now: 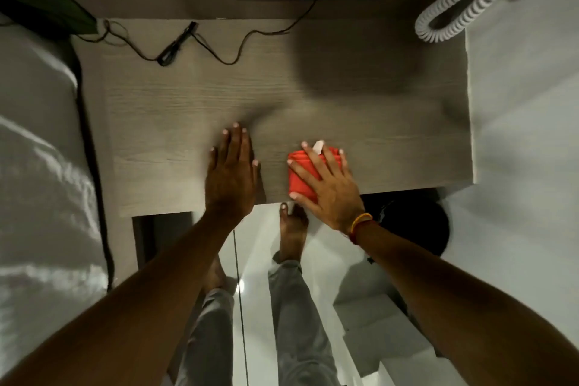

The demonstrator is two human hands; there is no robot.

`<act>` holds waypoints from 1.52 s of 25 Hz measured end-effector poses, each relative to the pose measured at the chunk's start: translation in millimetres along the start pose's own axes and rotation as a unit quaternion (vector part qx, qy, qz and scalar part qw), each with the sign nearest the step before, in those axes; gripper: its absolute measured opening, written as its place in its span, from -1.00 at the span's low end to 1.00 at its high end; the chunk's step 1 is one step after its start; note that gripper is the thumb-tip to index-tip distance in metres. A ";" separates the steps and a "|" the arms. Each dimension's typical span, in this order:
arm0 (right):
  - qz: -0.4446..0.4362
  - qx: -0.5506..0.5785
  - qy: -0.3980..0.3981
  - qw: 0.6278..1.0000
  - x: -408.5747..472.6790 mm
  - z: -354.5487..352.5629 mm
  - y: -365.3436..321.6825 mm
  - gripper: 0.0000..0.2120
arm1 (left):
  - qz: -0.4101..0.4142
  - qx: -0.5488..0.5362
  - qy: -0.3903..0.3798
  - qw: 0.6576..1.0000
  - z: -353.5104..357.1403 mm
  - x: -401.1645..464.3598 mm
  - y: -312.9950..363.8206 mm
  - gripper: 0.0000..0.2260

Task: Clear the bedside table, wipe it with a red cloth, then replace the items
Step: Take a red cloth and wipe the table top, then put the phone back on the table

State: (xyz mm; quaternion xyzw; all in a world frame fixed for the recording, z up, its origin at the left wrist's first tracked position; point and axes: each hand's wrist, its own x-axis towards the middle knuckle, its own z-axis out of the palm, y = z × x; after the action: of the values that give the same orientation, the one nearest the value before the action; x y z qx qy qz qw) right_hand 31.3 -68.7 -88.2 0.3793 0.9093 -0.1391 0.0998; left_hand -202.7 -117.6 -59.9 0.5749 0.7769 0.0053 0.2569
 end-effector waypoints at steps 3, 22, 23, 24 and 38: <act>-0.005 -0.028 -0.027 0.999 0.0 -14.4 4.5 -0.28 | 0.031 -0.013 -0.010 0.999 -7.9 -28.7 -20.6 -0.47; -0.052 0.474 0.033 0.878 225.9 -226.6 -436.8 -0.36 | -0.245 -0.075 0.339 0.905 -324.5 -107.5 -288.2 -0.45; -0.038 0.493 0.026 0.869 227.4 -223.0 -451.8 -0.33 | -0.253 -0.138 0.314 0.905 -322.5 -110.8 -302.5 -0.43; -0.027 0.511 0.025 0.859 228.5 -218.6 -460.9 -0.31 | -0.255 -0.201 0.289 0.901 -320.7 -112.1 -311.9 -0.42; 0.097 0.693 0.142 0.700 213.8 -230.0 -363.1 -0.32 | -0.151 -0.150 0.290 0.933 -301.6 -56.8 -214.7 -0.38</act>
State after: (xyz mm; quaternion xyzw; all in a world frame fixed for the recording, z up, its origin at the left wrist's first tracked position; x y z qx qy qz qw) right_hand -394.7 -96.2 131.3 0.4428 0.5171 -0.6640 -0.3092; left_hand -504.3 -154.7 159.0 0.3788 0.8854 0.2496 0.1012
